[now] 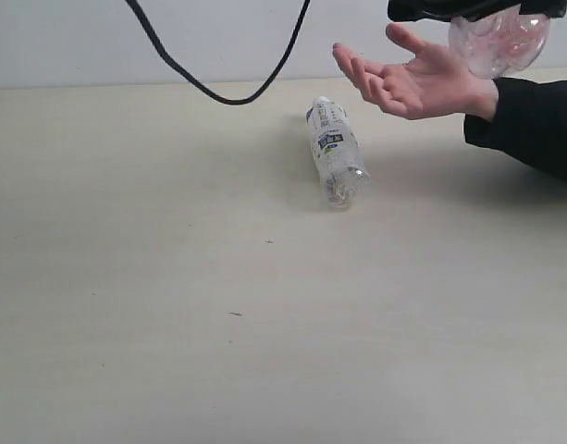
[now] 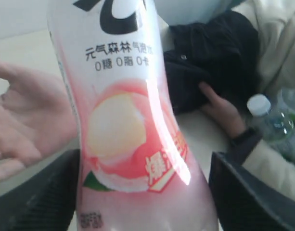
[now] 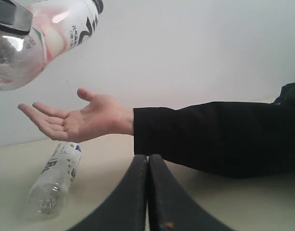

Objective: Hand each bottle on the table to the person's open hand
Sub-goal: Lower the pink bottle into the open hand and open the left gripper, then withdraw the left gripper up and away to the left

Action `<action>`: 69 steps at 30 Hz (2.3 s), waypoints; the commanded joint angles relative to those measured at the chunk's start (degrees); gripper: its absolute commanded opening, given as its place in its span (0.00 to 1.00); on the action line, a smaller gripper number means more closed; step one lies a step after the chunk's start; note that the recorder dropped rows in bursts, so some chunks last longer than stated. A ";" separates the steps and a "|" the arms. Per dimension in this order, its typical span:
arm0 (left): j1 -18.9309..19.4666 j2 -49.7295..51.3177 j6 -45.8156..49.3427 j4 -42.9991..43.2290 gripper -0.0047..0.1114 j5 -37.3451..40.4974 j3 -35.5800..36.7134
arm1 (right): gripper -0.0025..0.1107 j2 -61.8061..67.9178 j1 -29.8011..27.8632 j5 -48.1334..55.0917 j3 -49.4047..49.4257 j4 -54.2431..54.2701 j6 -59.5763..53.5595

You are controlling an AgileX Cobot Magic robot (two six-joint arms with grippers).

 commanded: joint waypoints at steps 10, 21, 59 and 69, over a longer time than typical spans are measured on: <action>0.08 6.49 -45.54 31.48 0.04 -17.55 9.66 | 0.02 -0.35 0.08 -0.63 0.32 -0.04 -0.13; 0.08 8.20 -64.89 52.19 0.04 -12.89 10.38 | 0.02 -0.35 0.08 -0.63 0.32 -0.04 -0.13; -0.03 0.43 -49.24 41.69 0.83 -10.01 10.38 | 0.02 -0.35 0.08 -0.63 0.32 -0.04 -0.13; -0.03 -2.27 -38.83 36.52 0.83 -1.50 10.38 | 0.02 -0.35 0.08 -0.63 0.32 -0.04 -0.13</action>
